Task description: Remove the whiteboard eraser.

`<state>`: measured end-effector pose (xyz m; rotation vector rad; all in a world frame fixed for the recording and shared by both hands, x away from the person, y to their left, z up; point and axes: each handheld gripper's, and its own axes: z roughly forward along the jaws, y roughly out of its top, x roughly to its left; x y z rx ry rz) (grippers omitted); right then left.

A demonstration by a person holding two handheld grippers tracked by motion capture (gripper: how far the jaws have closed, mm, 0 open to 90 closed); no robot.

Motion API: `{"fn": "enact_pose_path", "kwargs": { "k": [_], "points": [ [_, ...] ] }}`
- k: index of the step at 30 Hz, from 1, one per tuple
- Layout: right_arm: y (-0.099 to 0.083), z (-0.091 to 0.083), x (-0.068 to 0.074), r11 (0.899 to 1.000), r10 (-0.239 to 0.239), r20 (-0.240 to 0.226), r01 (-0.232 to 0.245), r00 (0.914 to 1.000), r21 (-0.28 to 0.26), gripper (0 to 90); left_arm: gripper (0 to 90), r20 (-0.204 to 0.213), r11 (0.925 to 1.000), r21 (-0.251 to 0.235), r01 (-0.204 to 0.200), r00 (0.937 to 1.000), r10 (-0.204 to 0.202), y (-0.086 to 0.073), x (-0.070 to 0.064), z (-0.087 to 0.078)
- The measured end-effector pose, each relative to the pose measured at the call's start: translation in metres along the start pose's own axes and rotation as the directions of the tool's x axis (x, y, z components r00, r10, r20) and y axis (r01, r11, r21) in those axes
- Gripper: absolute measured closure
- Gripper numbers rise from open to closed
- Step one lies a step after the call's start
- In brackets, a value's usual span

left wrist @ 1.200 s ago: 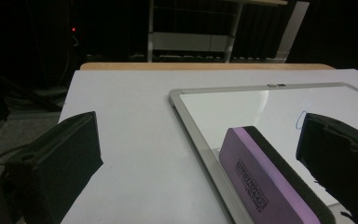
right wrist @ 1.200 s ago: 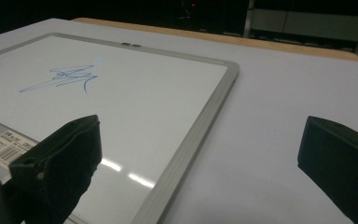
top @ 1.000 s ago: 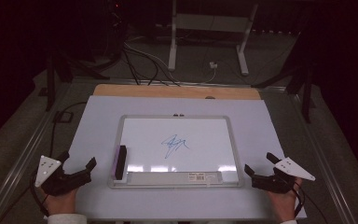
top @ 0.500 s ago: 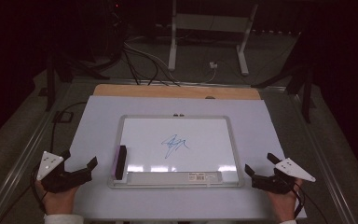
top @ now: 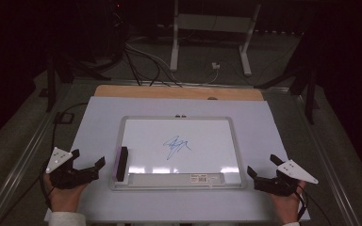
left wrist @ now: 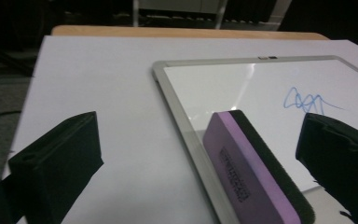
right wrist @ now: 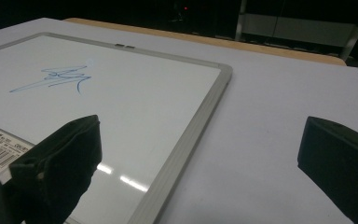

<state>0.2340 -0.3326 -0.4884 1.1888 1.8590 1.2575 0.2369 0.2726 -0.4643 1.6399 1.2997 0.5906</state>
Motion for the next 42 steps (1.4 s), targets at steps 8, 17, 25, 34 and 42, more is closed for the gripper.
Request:
{"fn": "enact_pose_path", "kwargs": {
  "k": [8, 17, 25, 34, 42],
  "points": [
    [0.000, 0.000, 0.000, 1.000, -0.002, 0.000, 0.002, 1.0000, 0.001, 0.0, 3.5, 0.020, 0.9989, 0.047, 0.003, 0.9998, -0.004, -0.002, -0.004, 0.011],
    [0.000, 0.000, 0.001, 1.000, -0.005, -0.003, 0.005, 1.0000, 0.003, 0.0, 8.2, 0.014, 0.9946, 0.104, 0.002, 0.9999, -0.004, -0.007, -0.007, 0.021],
    [0.000, 0.001, 0.002, 1.000, -0.011, -0.003, 0.011, 0.9999, 0.007, 0.0, 17.8, 0.038, 0.9887, 0.150, -0.005, 0.9993, -0.001, -0.012, -0.011, 0.027],
    [0.000, 0.001, 0.002, 1.000, -0.014, 0.001, 0.014, 0.9999, 0.013, 0.0, 32.7, 0.091, 0.9778, 0.205, -0.045, 0.9955, 0.026, -0.015, -0.020, 0.033],
    [0.001, 0.001, 0.004, 1.000, -0.023, 0.001, 0.023, 0.9997, 0.013, 0.0, 43.3, 0.130, 0.9735, 0.224, -0.046, 0.9913, 0.017, -0.014, -0.027, 0.035]
  ]
}}
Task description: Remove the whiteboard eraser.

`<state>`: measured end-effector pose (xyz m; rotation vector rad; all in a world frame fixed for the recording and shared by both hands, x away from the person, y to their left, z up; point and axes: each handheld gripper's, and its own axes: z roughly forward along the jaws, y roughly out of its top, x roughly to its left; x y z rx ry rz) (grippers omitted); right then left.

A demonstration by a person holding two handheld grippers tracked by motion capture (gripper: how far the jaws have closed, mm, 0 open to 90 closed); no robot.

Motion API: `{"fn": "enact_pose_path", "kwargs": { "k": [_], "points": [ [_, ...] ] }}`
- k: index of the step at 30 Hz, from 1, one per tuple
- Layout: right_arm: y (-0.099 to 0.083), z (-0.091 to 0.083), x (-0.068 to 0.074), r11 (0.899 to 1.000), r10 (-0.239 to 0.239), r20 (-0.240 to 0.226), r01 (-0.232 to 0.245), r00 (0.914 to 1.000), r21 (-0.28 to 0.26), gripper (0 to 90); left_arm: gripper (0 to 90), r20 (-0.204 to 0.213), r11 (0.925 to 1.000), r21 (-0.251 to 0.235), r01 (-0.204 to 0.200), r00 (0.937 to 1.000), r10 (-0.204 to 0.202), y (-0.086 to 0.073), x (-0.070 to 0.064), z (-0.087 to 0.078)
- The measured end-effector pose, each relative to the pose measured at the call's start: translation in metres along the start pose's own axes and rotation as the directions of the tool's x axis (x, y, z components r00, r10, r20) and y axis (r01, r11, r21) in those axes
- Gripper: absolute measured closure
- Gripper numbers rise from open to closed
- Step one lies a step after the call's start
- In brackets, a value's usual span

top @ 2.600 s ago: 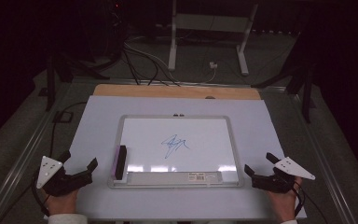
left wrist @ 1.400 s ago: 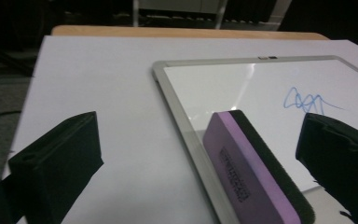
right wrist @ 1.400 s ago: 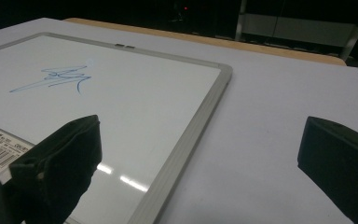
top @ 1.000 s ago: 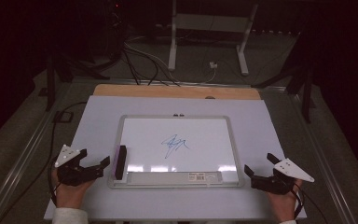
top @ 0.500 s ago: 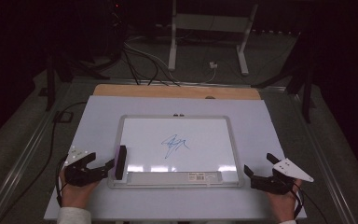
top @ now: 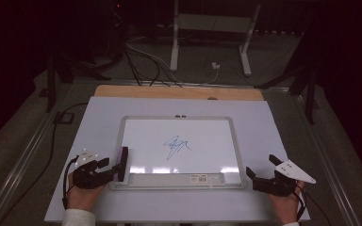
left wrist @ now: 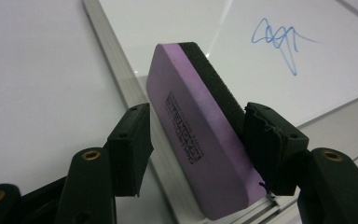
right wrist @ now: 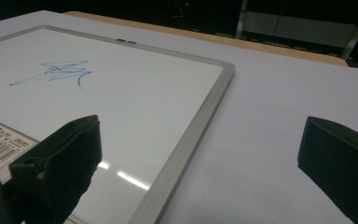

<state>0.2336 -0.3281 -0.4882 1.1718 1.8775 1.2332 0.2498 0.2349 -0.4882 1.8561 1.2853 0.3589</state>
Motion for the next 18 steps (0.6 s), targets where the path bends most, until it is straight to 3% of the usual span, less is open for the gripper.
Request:
{"fn": "enact_pose_path", "kwargs": {
  "k": [10, 12, 14, 18],
  "points": [
    [0.000, 0.000, 0.001, 1.000, -0.007, -0.001, 0.007, 1.0000, -0.002, 0.0, 35.4, 0.047, 0.9981, 0.033, 0.052, 0.9975, -0.054, 0.000, -0.008, 0.014],
    [0.000, 0.000, 0.000, 1.000, -0.007, -0.001, 0.007, 1.0000, -0.002, 0.0, 34.2, 0.051, 0.9976, 0.048, 0.050, 0.9973, -0.052, -0.001, -0.009, 0.016],
    [0.000, 0.000, 0.000, 1.000, -0.007, -0.001, 0.007, 1.0000, -0.003, 0.0, 35.0, 0.021, 0.9971, 0.069, 0.033, 0.9992, -0.034, -0.003, -0.010, 0.018],
    [0.001, 0.000, 0.001, 1.000, -0.009, -0.001, 0.009, 1.0000, -0.002, 0.0, 40.7, 0.030, 0.9948, 0.100, 0.017, 0.9994, -0.020, -0.006, -0.011, 0.022]
  ]
}}
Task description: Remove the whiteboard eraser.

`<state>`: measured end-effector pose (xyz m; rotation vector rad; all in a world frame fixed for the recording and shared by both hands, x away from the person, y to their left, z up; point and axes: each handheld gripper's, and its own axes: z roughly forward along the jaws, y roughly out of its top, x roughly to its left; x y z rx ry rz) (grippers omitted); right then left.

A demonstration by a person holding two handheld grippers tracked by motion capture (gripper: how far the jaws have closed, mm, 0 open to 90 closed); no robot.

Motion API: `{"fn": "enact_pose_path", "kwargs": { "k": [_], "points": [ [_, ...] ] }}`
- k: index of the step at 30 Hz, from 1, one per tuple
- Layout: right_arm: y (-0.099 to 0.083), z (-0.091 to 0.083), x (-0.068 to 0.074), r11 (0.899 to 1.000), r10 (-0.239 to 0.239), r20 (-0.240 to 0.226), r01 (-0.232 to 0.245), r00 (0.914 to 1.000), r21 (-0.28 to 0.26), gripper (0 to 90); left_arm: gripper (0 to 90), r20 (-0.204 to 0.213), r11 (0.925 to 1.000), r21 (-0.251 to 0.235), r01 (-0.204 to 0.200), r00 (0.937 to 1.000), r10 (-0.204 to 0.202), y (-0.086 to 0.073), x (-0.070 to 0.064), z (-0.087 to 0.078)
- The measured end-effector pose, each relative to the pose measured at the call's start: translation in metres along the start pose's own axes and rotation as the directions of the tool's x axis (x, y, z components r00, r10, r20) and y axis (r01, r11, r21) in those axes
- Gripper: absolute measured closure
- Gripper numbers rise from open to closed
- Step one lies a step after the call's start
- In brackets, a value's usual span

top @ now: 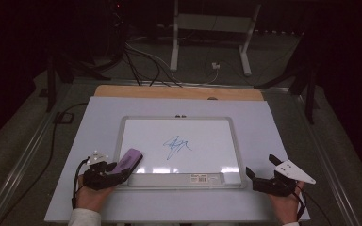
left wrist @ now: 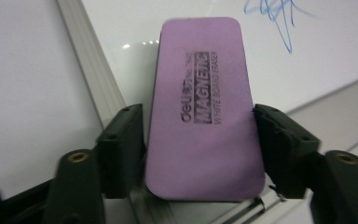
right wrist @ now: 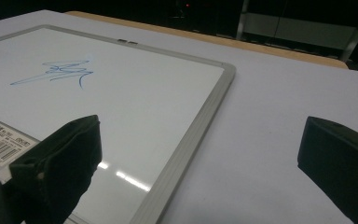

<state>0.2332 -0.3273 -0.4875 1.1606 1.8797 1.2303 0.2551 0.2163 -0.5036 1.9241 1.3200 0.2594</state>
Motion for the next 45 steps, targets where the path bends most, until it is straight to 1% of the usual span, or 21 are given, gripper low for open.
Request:
{"fn": "enact_pose_path", "kwargs": {
  "k": [3, 6, 13, 18, 20, 33, 45],
  "points": [
    [0.000, 0.000, 0.000, 1.000, 0.001, 0.000, -0.001, 1.0000, -0.001, 0.0, 41.5, -0.010, 0.9994, -0.003, -0.035, 0.9993, 0.035, 0.002, -0.003, -0.002],
    [0.000, 0.000, 0.000, 1.000, 0.000, 0.001, 0.000, 1.0000, -0.001, 0.0, 41.7, -0.013, 0.9987, -0.015, -0.049, 0.9987, 0.049, 0.003, -0.004, -0.005],
    [0.000, 0.000, 0.000, 1.000, 0.001, 0.003, -0.001, 1.0000, -0.002, 0.0, 41.7, -0.031, 0.9972, -0.048, -0.057, 0.9980, 0.056, 0.008, -0.002, -0.013],
    [0.000, 0.000, 0.000, 1.000, 0.001, 0.003, -0.001, 1.0000, -0.002, 0.0, 41.7, -0.044, 0.9949, -0.080, -0.062, 0.9973, 0.059, 0.012, 0.000, -0.019],
    [0.000, 0.000, 0.000, 1.000, 0.002, 0.003, -0.002, 1.0000, -0.002, 0.0, 41.7, -0.048, 0.9937, -0.088, -0.070, 0.9967, 0.066, 0.014, 0.000, -0.020],
    [0.000, 0.000, -0.001, 1.000, 0.005, 0.004, -0.005, 1.0000, -0.004, 0.0, 41.7, -0.048, 0.9882, -0.111, -0.106, 0.9937, 0.102, 0.027, -0.002, -0.021],
    [0.000, 0.000, -0.001, 1.000, 0.004, 0.004, -0.004, 1.0000, -0.003, 0.0, 41.7, -0.027, 0.9831, -0.125, -0.134, 0.9909, 0.132, 0.038, -0.003, -0.019]
  ]
}}
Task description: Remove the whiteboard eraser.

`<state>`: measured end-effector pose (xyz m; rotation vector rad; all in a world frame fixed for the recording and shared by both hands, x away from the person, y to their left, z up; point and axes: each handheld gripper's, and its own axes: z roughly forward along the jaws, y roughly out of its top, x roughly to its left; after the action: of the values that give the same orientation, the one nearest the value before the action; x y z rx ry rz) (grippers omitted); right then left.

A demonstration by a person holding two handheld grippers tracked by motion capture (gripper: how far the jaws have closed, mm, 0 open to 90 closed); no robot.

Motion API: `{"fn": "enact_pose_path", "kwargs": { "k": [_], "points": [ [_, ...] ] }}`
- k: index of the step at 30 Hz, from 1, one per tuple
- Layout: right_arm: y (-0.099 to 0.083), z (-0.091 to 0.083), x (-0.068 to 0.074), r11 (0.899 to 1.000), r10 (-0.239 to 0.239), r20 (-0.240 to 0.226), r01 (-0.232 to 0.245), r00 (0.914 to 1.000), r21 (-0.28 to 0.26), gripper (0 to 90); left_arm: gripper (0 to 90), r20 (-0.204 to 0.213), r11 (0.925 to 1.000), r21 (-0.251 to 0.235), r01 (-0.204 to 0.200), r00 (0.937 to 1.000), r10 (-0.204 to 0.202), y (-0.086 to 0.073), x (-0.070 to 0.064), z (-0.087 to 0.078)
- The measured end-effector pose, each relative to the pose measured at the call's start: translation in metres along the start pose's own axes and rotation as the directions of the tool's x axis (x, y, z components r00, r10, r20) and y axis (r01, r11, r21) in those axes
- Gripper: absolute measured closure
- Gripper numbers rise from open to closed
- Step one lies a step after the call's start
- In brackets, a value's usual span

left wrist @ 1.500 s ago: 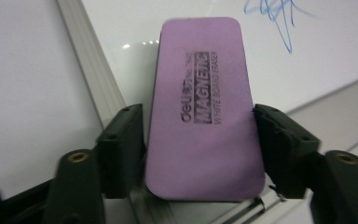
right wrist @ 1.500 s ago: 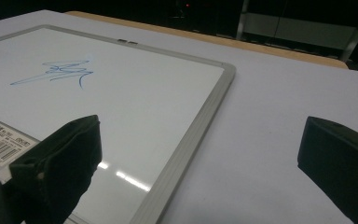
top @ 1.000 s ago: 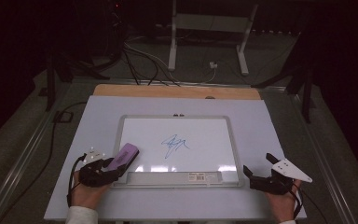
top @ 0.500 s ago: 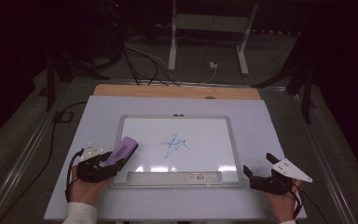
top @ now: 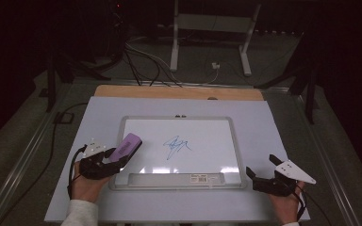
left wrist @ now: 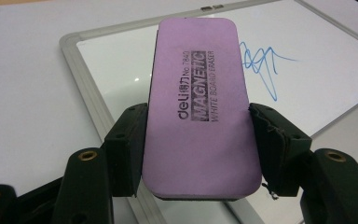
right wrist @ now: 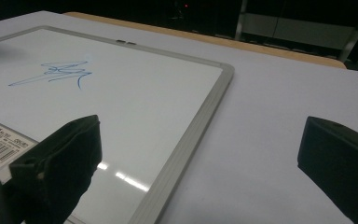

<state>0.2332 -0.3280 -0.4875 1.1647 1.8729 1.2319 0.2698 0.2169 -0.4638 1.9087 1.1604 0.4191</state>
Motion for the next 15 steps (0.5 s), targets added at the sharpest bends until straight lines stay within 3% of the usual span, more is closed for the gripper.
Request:
{"fn": "enact_pose_path", "kwargs": {
  "k": [15],
  "points": [
    [0.0001, -0.0001, -0.0001, 1.000, -0.001, 0.001, 0.001, 1.0000, 0.000, 0.1, 41.7, 0.013, 0.9997, -0.003, -0.024, 0.9996, 0.024, 0.0086, -0.0024, 0.0093]
  ]
}}
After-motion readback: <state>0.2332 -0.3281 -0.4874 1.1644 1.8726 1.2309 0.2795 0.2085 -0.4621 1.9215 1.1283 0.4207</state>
